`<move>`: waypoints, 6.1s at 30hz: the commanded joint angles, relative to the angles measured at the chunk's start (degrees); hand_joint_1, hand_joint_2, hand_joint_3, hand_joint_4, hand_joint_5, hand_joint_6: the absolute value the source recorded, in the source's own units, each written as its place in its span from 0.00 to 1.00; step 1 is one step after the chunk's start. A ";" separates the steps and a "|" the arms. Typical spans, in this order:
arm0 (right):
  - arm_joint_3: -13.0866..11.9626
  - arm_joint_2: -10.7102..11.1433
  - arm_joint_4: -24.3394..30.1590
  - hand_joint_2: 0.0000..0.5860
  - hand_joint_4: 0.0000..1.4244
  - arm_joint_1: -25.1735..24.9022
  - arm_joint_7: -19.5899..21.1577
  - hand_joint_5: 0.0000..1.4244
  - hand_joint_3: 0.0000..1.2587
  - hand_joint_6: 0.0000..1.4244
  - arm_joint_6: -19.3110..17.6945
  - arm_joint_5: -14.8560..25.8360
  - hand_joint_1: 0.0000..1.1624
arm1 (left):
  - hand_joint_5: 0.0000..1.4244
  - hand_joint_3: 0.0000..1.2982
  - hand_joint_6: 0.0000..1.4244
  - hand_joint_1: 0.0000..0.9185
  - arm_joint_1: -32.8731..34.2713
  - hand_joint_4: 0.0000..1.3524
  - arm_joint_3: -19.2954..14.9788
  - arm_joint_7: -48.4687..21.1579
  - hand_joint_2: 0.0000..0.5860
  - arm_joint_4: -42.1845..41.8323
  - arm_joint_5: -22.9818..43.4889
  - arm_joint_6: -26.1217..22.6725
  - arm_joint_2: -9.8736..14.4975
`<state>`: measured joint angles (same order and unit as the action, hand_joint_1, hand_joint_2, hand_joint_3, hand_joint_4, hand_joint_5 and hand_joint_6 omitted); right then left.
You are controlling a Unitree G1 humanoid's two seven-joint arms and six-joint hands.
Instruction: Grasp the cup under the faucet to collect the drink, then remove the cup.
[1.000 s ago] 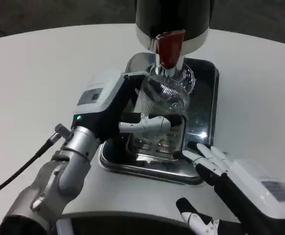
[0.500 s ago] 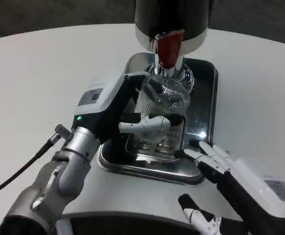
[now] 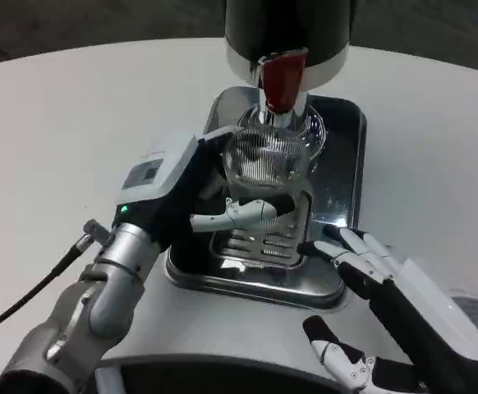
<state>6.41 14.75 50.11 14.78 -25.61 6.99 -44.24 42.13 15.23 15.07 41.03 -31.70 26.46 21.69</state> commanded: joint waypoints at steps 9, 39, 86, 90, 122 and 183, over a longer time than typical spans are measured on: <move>0.24 -0.27 -0.04 0.85 0.02 0.32 0.97 0.00 0.13 0.00 -0.31 0.27 0.40 | 0.35 0.25 0.21 0.25 -1.88 0.25 -1.35 0.20 0.14 0.03 0.91 2.72 0.53; -0.34 -0.60 -0.02 0.86 0.02 0.64 1.33 0.00 0.13 0.00 0.02 1.36 0.41 | 0.26 0.17 0.16 0.11 -2.38 0.14 -1.08 -3.42 0.00 -1.88 2.34 3.14 0.41; -0.08 -1.06 0.16 0.86 0.03 1.63 2.22 0.00 0.14 0.00 0.26 1.32 0.42 | 0.19 0.13 0.18 0.04 -16.28 0.11 -16.36 -19.30 0.00 -38.20 22.43 -5.64 2.18; -0.18 -1.06 0.14 0.86 0.03 1.67 2.26 0.00 0.14 0.00 0.28 1.42 0.42 | 0.20 0.13 0.19 0.03 -16.96 0.12 -17.68 -22.08 0.01 -40.96 26.21 -7.64 1.75; -0.06 -1.31 -0.32 0.86 0.04 1.37 2.53 0.00 0.14 0.00 0.55 1.83 0.42 | 0.14 0.15 0.09 0.03 -9.08 0.12 -21.03 -44.09 0.05 -43.51 53.87 -24.99 0.45; -0.36 -1.57 0.52 0.86 0.05 3.02 3.47 0.00 0.16 0.00 0.33 2.50 0.42 | 0.22 0.31 0.13 0.00 1.01 0.22 -15.81 -58.09 0.06 -31.90 46.62 -17.46 0.24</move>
<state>5.99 13.41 49.95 17.40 -22.73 7.31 -42.17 42.71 -1.57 -41.08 8.50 16.87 6.69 20.85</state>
